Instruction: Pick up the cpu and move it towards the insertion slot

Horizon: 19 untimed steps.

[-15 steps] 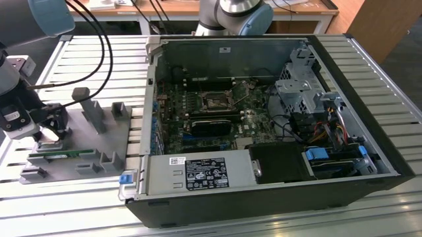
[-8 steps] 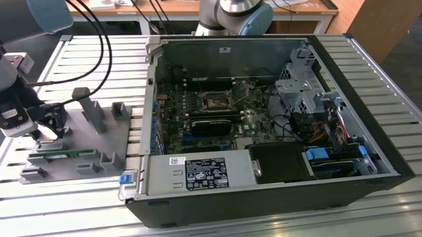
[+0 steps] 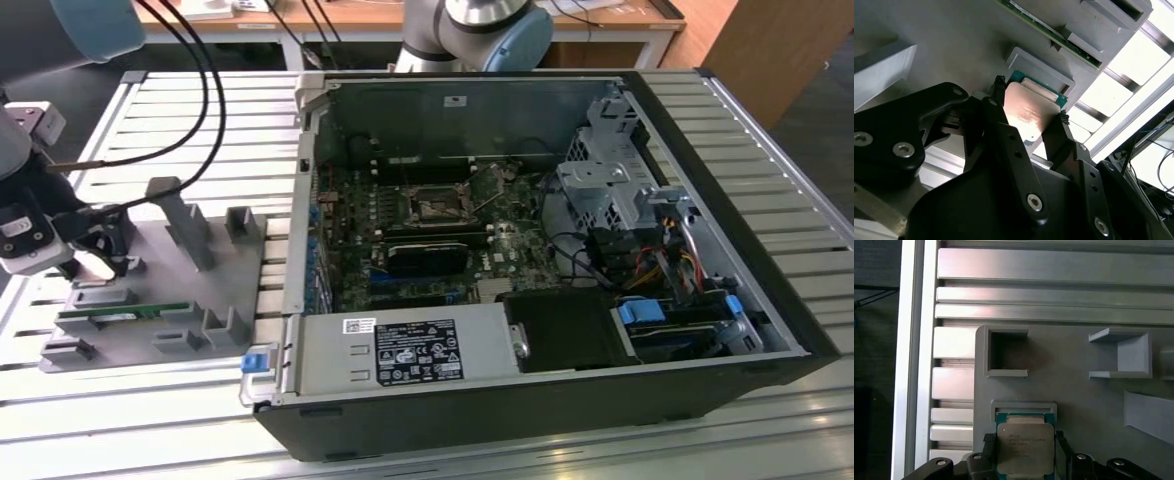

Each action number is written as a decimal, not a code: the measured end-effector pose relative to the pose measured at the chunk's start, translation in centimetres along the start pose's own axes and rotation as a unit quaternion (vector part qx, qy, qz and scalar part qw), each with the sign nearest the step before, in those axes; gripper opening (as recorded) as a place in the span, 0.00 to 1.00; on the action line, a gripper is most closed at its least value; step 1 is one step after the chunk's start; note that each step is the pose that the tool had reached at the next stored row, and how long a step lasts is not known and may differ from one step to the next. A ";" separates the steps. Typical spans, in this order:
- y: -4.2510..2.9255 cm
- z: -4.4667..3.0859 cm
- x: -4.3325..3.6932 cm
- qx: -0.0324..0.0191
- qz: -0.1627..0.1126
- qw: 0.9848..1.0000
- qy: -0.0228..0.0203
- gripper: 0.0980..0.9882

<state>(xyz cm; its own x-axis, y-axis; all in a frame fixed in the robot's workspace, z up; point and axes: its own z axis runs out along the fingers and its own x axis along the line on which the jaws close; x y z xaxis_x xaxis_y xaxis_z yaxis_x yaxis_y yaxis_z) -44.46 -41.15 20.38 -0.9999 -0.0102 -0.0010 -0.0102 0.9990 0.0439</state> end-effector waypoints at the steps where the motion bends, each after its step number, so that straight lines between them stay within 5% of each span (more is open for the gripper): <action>1: 0.00 -0.08 0.00 0.000 0.000 1.000 0.000 0.50; 19: 0.07 -1.29 0.02 0.000 0.000 1.000 -0.001 0.50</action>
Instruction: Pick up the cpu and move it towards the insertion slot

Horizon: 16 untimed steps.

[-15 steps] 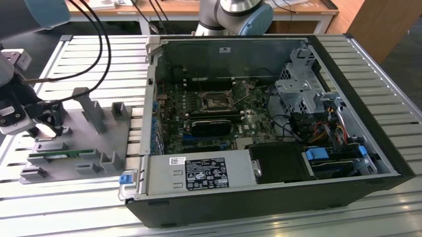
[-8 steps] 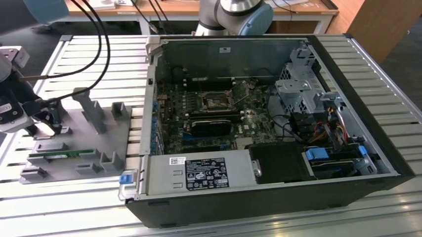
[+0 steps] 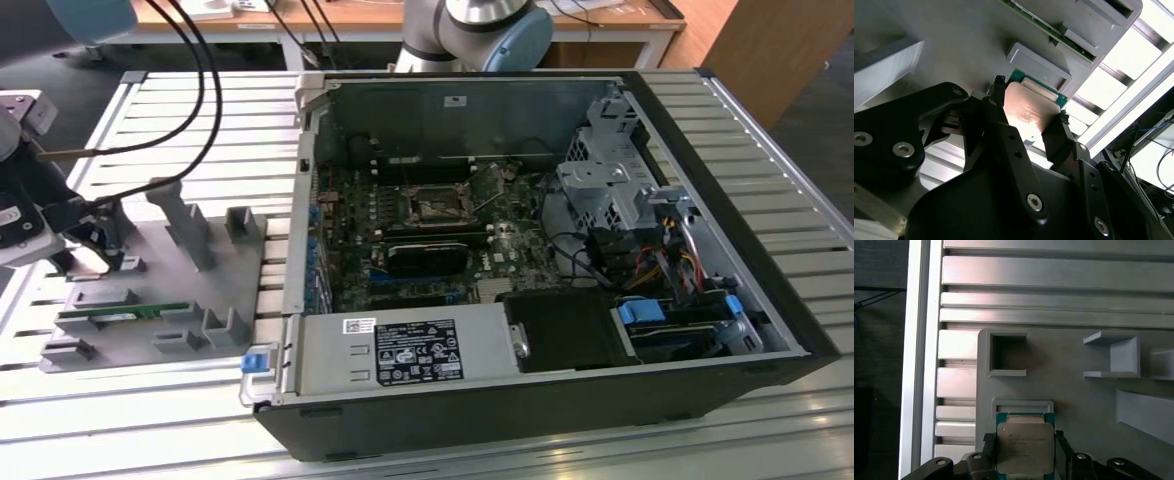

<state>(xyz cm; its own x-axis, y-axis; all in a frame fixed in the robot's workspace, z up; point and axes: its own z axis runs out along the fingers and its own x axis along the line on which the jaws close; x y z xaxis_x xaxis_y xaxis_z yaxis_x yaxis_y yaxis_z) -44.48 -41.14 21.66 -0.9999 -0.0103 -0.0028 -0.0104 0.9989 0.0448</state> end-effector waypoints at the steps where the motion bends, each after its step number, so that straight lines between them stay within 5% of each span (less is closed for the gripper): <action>1: 0.00 -0.06 0.00 0.000 0.000 1.000 0.000 0.50; 16: 0.03 -0.68 0.00 0.000 0.000 1.000 0.000 0.50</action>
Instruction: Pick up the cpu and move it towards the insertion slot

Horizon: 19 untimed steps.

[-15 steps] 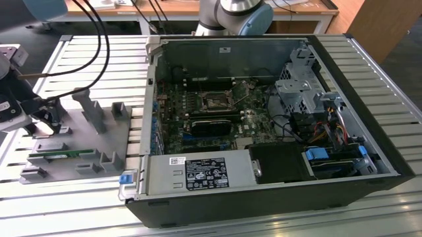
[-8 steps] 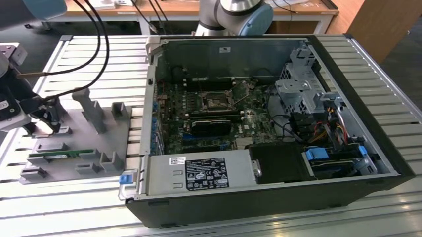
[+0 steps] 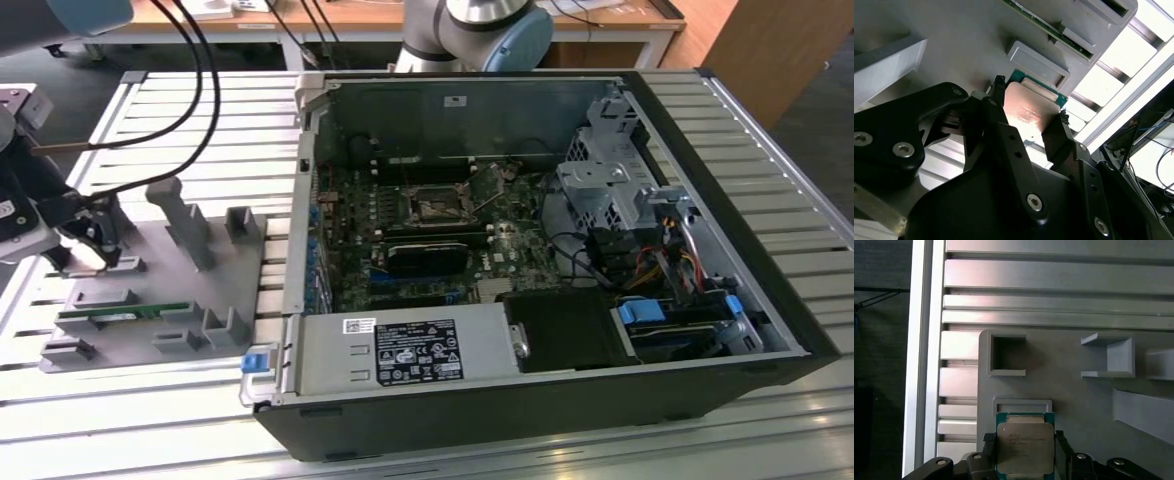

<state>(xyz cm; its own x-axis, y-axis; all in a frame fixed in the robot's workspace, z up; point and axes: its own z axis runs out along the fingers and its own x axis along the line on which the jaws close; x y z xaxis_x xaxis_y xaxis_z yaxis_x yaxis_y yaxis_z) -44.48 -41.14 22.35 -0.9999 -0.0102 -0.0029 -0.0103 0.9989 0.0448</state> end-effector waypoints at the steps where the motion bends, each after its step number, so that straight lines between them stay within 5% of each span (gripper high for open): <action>1: 0.00 -0.05 0.00 0.000 0.000 1.000 0.000 0.50; 19: 0.03 -0.57 0.00 0.000 0.000 1.000 0.000 0.50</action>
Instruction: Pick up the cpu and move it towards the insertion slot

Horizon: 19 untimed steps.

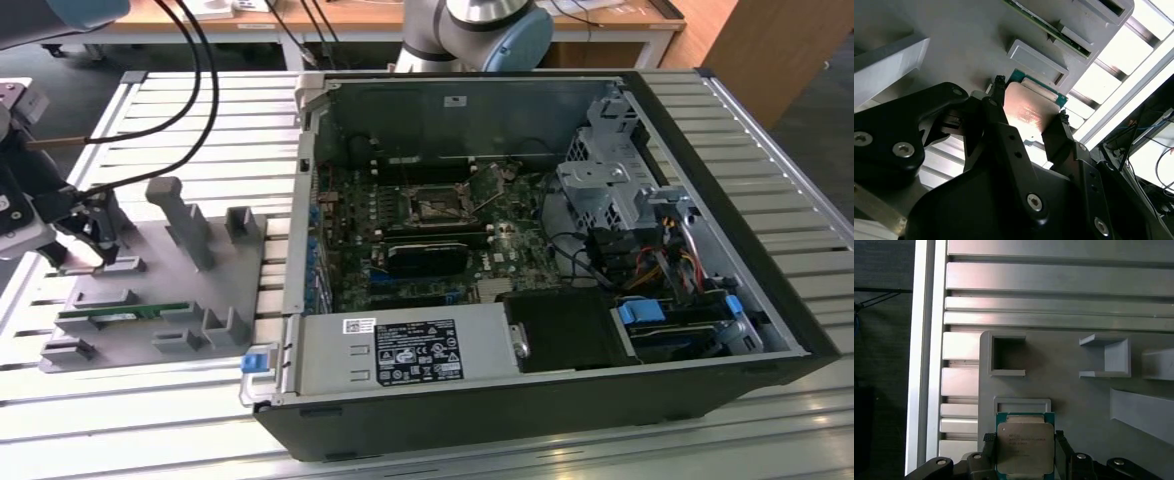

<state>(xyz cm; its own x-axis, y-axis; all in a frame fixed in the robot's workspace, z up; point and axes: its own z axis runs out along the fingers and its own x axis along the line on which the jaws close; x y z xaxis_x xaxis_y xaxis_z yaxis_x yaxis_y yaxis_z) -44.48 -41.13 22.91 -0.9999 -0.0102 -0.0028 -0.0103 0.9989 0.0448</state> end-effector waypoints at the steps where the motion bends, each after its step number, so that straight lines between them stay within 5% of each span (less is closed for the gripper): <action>1: 0.00 -0.01 0.00 0.000 0.000 1.000 0.000 0.50; 19: 0.08 -0.74 0.00 0.000 0.000 1.000 0.000 0.50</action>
<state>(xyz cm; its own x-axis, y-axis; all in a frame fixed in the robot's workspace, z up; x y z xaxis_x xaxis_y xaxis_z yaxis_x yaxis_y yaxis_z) -44.48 -41.09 23.65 -0.9999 -0.0103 -0.0028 -0.0104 0.9989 0.0448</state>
